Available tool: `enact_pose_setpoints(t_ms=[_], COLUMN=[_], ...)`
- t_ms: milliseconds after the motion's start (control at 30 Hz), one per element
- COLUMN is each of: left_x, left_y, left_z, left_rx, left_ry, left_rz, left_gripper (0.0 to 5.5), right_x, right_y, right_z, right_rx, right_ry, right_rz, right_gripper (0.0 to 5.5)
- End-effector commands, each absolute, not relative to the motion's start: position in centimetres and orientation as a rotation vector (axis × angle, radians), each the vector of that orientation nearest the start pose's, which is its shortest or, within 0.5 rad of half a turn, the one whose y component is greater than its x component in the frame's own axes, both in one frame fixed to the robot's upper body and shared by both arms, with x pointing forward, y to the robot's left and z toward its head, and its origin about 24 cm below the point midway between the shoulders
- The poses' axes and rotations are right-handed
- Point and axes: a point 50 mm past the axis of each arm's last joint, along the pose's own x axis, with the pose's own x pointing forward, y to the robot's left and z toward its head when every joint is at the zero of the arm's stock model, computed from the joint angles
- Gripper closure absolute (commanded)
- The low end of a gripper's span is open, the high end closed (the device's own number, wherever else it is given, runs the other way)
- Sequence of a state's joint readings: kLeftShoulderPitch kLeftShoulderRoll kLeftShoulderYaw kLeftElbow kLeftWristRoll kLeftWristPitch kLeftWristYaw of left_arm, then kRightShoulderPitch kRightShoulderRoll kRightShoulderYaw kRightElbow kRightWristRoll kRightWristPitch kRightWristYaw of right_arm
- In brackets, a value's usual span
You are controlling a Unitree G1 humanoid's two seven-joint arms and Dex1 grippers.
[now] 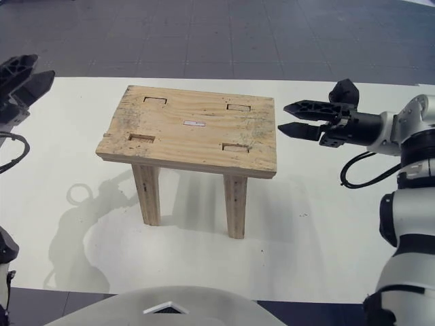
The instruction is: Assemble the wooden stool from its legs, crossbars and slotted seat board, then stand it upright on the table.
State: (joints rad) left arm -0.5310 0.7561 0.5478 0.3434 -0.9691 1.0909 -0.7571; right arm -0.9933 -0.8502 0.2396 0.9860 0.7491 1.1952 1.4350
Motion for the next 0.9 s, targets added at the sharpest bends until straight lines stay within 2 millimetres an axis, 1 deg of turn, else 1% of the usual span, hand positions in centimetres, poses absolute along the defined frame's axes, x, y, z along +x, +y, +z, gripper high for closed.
enact_pose_setpoints(t_ms=[33,100,133,200,233,267,333,367,400,467,500,533,567,633,700,767,900], left_x=[29.6,29.9,30.0,29.6,29.4,29.1,28.6,28.2,27.9,27.3,27.2,27.3,27.4,27.7,27.8,27.7,27.5], left_y=[29.3,27.2,25.9,22.8,21.7,20.6,19.3,18.7,18.3,17.7,17.6,17.4,17.2,16.7,16.5,16.6,16.8], left_z=[14.8,13.3,12.8,11.8,11.4,10.9,9.9,9.4,8.9,8.0,7.7,7.5,7.4,7.3,7.6,7.8,7.9], left_rx=[-0.372,-0.309,-0.300,-0.250,-0.234,-0.248,-0.239,-0.215,-0.213,-0.249,-0.271,-0.289,-0.311,-0.295,-0.244,-0.216,-0.213], left_ry=[0.167,0.179,0.169,0.151,0.138,0.116,0.102,0.100,0.101,0.106,0.105,0.117,0.129,0.136,0.125,0.112,0.100], left_rz=[-0.298,-0.173,-0.142,-0.135,-0.133,-0.132,-0.115,-0.118,-0.118,-0.117,-0.113,-0.107,-0.110,-0.125,-0.130,-0.117,-0.115], left_gripper=[1.66,1.66,1.66,1.66,1.66,1.66,1.66,1.66,1.66,1.66,1.66,1.66,1.66,1.66,1.66,1.66,1.66], right_x=[35.6,35.7,35.4,34.4,33.9,33.3,32.3,31.8,31.5,31.4,31.4,31.3,31.2,31.1,30.9,30.7,30.9], right_y=[-26.8,-25.0,-23.6,-20.9,-20.1,-19.4,-18.2,-17.6,-17.2,-16.6,-16.4,-16.1,-15.7,-15.2,-14.7,-14.9,-15.5], right_z=[13.0,12.0,11.5,10.4,10.0,9.4,7.9,7.3,6.8,5.6,5.3,5.0,4.9,4.8,5.1,5.4,5.6], right_rx=[0.399,0.353,0.343,0.227,0.186,0.147,0.155,0.150,0.129,0.035,0.020,0.084,0.133,0.111,0.063,0.032,0.037], right_ry=[0.389,0.280,0.226,0.133,0.100,0.073,0.066,0.071,0.073,0.093,0.098,0.105,0.105,0.125,0.128,0.119,0.118], right_rz=[0.561,0.450,0.413,0.345,0.308,0.278,0.210,0.209,0.199,0.113,0.083,0.071,0.065,0.044,0.091,0.097,0.083], right_gripper=[1.70,1.70,1.70,1.70,1.70,1.70,1.70,1.70,1.70,1.70,1.70,1.70,1.70,1.70,1.70,1.70,1.70])
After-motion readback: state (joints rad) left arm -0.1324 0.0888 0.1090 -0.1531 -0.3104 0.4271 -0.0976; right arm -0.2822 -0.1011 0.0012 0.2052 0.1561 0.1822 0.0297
